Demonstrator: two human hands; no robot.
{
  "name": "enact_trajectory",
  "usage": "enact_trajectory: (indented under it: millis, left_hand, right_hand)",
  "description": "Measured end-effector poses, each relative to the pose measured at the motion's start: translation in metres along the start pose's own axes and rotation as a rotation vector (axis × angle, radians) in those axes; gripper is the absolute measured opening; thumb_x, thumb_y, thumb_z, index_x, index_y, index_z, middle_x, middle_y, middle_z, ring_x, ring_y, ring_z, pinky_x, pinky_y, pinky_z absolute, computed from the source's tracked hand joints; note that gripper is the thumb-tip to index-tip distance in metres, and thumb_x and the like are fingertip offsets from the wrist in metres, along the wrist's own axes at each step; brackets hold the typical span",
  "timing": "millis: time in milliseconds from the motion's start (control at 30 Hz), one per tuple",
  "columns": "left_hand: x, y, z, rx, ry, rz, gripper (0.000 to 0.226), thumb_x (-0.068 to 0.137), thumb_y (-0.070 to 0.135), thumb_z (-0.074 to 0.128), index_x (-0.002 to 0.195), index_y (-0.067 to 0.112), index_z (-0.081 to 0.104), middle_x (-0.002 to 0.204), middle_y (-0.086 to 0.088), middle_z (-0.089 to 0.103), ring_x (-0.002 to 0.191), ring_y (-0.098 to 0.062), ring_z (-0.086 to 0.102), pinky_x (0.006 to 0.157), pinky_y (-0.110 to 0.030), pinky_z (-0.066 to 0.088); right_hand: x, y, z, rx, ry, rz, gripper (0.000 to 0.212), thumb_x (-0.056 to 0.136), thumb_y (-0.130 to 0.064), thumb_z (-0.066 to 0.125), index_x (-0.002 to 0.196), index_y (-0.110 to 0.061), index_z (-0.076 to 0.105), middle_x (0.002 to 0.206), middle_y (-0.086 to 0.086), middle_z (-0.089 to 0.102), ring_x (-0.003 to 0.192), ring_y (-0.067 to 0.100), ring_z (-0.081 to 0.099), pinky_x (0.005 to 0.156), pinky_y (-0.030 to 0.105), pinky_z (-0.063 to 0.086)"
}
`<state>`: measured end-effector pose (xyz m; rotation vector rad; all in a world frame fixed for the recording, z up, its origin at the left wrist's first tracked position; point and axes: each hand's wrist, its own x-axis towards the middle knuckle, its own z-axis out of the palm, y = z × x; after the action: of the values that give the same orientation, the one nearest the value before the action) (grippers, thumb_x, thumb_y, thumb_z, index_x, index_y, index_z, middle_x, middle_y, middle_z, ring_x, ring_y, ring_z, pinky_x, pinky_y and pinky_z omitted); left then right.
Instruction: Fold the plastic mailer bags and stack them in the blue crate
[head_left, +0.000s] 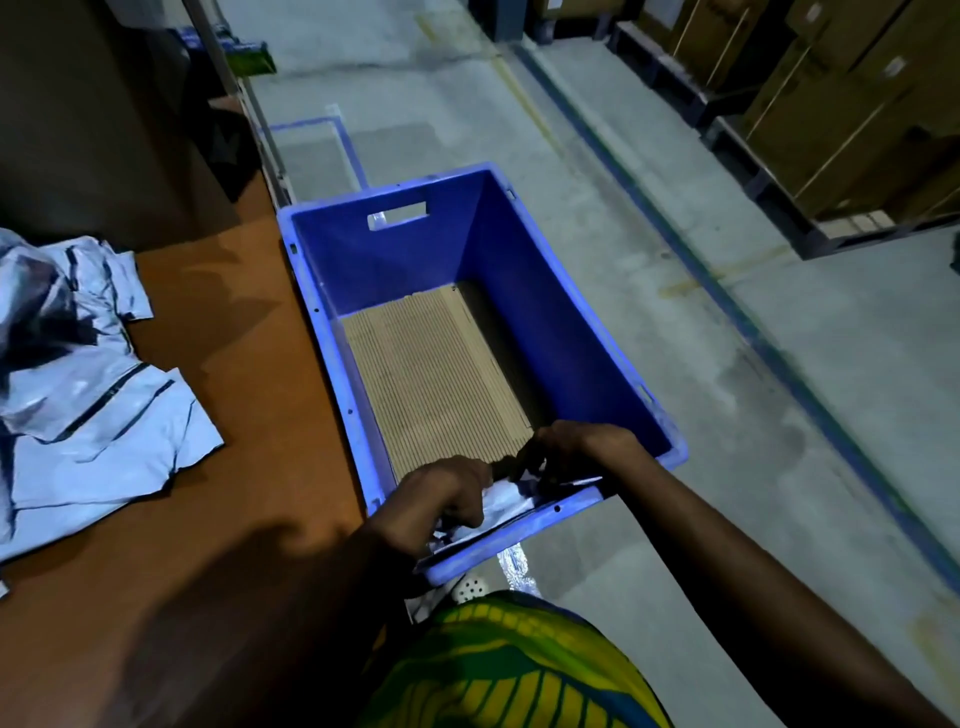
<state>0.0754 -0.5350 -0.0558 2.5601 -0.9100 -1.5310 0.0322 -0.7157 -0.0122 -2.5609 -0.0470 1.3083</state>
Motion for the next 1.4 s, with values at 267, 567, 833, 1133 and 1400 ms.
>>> enact_trajectory:
  millis: [267, 567, 833, 1133, 1400]
  left_hand:
    - [-0.015, 0.006, -0.014, 0.026, 0.022, 0.092, 0.06, 0.086, 0.006, 0.065, 0.144, 0.016, 0.052, 0.142, -0.01, 0.058, 0.125, -0.028, 0.059, 0.084, -0.026, 0.047]
    - [-0.094, -0.022, -0.04, 0.082, 0.492, 0.213, 0.064, 0.08, 0.017, 0.073, 0.141, 0.028, 0.056, 0.141, -0.004, 0.059, 0.133, -0.027, 0.053, 0.101, -0.039, 0.047]
    - [-0.18, -0.113, -0.005, -0.028, 1.025, 0.308, 0.037, 0.082, 0.014, 0.072, 0.117, 0.028, 0.072, 0.11, 0.003, 0.07, 0.114, -0.026, 0.06, 0.092, -0.04, 0.042]
    - [-0.271, -0.255, 0.055, -0.051, 1.595, 0.223, 0.032, 0.075, -0.007, 0.066, 0.093, 0.017, 0.077, 0.104, -0.004, 0.072, 0.103, -0.035, 0.065, 0.079, -0.048, 0.049]
    - [-0.307, -0.321, 0.102, -0.158, 1.665, -0.201, 0.036, 0.089, 0.025, 0.072, 0.124, 0.017, 0.068, 0.132, -0.009, 0.06, 0.121, -0.039, 0.054, 0.091, -0.049, 0.041]
  right_hand:
    - [-0.006, -0.005, 0.003, 0.126, 0.074, 0.069, 0.047, 0.091, -0.011, 0.066, 0.13, -0.038, 0.07, 0.118, -0.007, 0.073, 0.1, 0.019, 0.071, 0.092, 0.043, 0.061]
    - [-0.038, -0.034, 0.006, 0.257, 0.567, 0.114, 0.039, 0.096, -0.024, 0.071, 0.135, -0.025, 0.068, 0.12, 0.003, 0.075, 0.113, 0.023, 0.07, 0.096, 0.041, 0.054]
    - [-0.057, -0.163, 0.042, 0.258, 1.113, 0.105, 0.023, 0.101, -0.041, 0.063, 0.122, -0.041, 0.072, 0.116, -0.012, 0.071, 0.112, 0.014, 0.063, 0.074, 0.031, 0.044]
    - [-0.017, -0.344, 0.075, 0.349, 1.341, -0.291, 0.021, 0.095, -0.027, 0.067, 0.114, -0.026, 0.076, 0.11, -0.005, 0.075, 0.104, 0.021, 0.069, 0.082, 0.042, 0.057]
    - [0.025, -0.458, 0.068, 0.471, 1.285, -0.47, 0.02, 0.1, -0.03, 0.066, 0.117, -0.028, 0.076, 0.111, -0.01, 0.074, 0.091, 0.011, 0.069, 0.078, 0.039, 0.057]
